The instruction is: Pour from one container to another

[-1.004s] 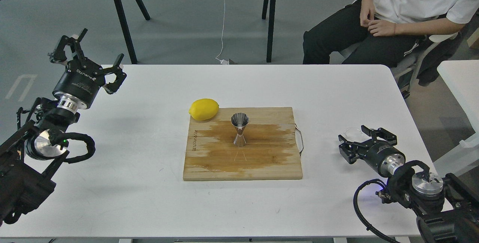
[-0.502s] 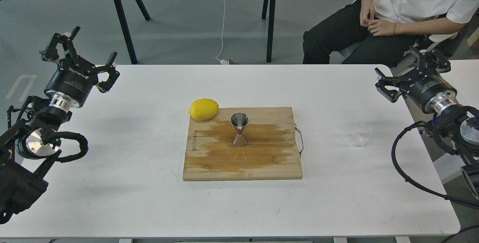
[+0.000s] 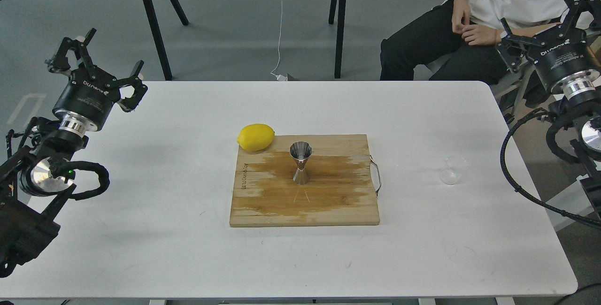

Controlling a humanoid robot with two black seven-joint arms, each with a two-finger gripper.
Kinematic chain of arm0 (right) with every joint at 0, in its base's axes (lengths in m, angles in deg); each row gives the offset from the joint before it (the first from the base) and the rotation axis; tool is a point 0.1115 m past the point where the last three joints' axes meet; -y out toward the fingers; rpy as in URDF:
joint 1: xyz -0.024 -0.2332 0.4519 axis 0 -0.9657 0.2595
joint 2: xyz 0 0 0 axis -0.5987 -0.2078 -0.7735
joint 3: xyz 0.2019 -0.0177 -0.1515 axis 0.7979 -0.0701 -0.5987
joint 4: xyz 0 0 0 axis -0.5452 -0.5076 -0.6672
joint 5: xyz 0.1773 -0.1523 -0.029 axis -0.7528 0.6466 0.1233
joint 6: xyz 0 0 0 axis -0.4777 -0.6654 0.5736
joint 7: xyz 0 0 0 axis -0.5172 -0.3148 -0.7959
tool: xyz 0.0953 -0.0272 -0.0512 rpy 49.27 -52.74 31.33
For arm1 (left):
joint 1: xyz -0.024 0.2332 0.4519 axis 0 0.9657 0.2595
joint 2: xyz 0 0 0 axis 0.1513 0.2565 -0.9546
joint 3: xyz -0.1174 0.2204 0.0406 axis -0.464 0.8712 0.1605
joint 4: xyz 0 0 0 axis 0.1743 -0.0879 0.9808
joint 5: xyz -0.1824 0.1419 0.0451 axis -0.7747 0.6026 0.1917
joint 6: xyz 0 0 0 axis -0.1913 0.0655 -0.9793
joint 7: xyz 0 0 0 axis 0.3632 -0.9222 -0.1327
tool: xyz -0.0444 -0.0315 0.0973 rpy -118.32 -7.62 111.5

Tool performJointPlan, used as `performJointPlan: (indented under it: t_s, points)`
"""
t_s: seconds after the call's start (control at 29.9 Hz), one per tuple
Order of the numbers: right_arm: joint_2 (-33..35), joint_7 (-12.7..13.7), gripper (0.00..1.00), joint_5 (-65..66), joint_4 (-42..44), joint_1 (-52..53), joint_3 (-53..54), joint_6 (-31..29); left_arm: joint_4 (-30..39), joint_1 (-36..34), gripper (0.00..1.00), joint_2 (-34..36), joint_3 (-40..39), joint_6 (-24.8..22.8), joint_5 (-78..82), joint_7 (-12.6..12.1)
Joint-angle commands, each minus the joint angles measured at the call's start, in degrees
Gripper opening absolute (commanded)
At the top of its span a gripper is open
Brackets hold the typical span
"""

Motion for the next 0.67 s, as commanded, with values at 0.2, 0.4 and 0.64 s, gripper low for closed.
performJointPlan:
  t_s: [0.2, 0.4, 0.64]
  points:
    - [-1.3, -0.49, 1.0, -0.08, 1.2, -0.06, 0.24, -1.32, -6.66, -8.45, 1.0, -0.35, 0.25, 2.01, -0.1, -0.51]
    - [-3.05, -0.49, 1.0, -0.34, 2.33, 1.33, 1.21, -0.53, -8.52, -13.65, 1.0, -0.26, 0.78, 2.1, -0.02, -0.69]
    - [-3.76, -0.67, 1.0, -0.43, 4.89, 3.8, 1.47, -0.88, -8.87, -13.92, 1.0, 0.0, 1.04, 2.19, 0.16, -1.48]
